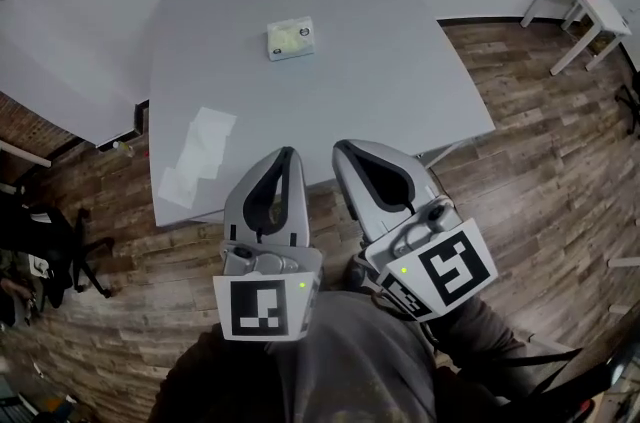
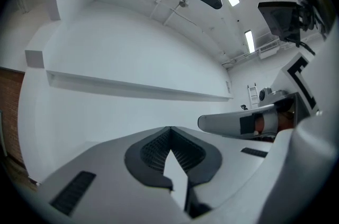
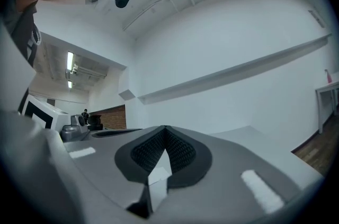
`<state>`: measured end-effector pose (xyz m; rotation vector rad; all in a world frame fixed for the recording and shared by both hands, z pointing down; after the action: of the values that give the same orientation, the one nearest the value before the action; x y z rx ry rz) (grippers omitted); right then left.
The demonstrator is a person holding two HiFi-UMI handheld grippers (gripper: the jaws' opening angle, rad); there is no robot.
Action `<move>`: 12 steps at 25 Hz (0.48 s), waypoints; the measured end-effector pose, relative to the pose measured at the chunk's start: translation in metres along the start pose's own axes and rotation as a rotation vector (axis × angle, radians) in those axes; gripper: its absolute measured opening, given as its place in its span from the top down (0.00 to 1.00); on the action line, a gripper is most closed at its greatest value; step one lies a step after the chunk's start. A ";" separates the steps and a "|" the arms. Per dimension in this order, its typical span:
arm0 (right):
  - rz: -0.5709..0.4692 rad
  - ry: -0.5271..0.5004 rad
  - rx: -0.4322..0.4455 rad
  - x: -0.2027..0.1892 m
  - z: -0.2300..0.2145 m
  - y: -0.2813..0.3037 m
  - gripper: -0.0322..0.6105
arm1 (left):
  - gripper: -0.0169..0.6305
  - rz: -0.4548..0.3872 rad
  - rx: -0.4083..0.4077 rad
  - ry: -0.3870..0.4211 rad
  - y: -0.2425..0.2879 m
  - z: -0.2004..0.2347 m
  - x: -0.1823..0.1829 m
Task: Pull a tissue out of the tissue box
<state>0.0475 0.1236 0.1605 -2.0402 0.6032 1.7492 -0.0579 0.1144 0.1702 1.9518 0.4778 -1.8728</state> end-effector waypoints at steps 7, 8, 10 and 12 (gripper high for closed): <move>-0.036 -0.005 -0.011 0.008 -0.001 0.001 0.95 | 0.98 -0.042 -0.009 0.019 0.007 0.000 0.008; -0.041 -0.008 -0.013 0.010 -0.001 0.001 0.95 | 0.98 -0.035 -0.018 0.027 0.007 -0.001 0.008; -0.047 -0.013 -0.015 0.013 -0.002 0.001 0.95 | 0.98 -0.046 -0.019 0.030 0.010 -0.002 0.011; -0.046 -0.016 -0.018 0.012 -0.002 0.000 0.95 | 0.98 -0.062 -0.015 0.026 0.011 -0.003 0.013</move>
<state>0.0509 0.1221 0.1486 -2.0340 0.5331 1.7486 -0.0489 0.1058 0.1579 1.9748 0.5652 -1.8777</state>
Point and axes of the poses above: the fingertips, and each gripper's own axes: y forward along the fingers, z to its left, x out of its top, the point moved 5 cm from there along -y, backward along the fingers, and after that the axes turned 2 degrees about z, right-handed, at the moved point
